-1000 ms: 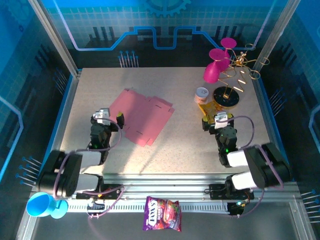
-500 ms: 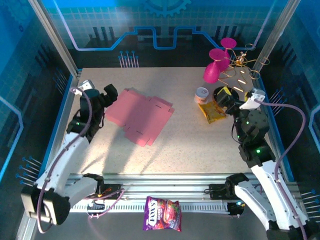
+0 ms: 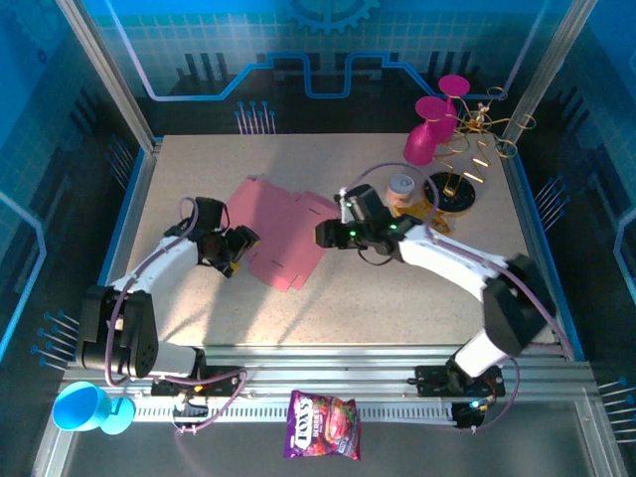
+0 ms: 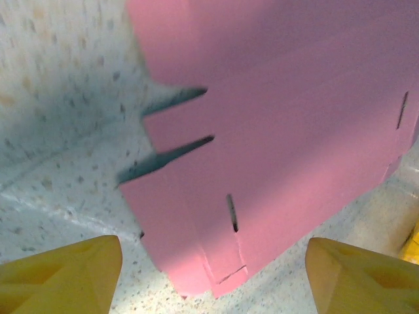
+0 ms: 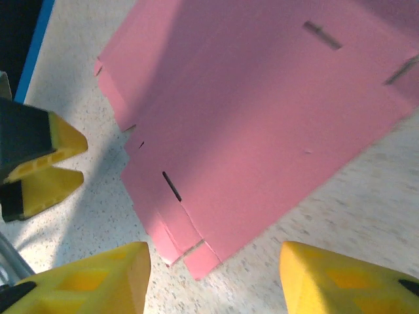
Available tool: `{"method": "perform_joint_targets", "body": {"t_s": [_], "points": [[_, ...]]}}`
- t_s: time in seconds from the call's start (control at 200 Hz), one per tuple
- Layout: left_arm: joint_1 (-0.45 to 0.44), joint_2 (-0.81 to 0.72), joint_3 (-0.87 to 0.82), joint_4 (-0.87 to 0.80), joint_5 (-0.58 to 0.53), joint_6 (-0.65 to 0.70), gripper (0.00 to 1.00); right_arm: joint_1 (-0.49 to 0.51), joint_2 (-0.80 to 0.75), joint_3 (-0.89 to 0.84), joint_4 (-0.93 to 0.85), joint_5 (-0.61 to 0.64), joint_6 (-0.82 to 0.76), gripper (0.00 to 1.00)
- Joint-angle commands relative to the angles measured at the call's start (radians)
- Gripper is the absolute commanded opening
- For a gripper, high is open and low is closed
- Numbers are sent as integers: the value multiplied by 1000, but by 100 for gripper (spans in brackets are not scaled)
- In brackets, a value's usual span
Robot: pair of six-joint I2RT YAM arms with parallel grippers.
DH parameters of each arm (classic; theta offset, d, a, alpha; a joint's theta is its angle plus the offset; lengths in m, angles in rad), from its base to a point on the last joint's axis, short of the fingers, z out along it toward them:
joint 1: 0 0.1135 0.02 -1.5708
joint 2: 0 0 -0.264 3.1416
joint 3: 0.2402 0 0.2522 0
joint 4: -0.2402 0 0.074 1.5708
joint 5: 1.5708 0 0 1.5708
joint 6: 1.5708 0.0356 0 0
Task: Fold the paper box
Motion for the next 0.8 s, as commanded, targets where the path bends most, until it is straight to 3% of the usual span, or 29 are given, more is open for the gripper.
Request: {"method": "perform_joint_targets", "body": {"t_s": [0.0,0.34,0.796], "points": [[-17,-13,-57,113,105,-85,75,-18,121,89,64,-117,50,55],[-42,-3,-133,205,130,-169,76,-165,363,281,68,-126,60,67],[-39,45,-116,164,108,-190,77,-193,623,615,-173,0,-49,76]]}}
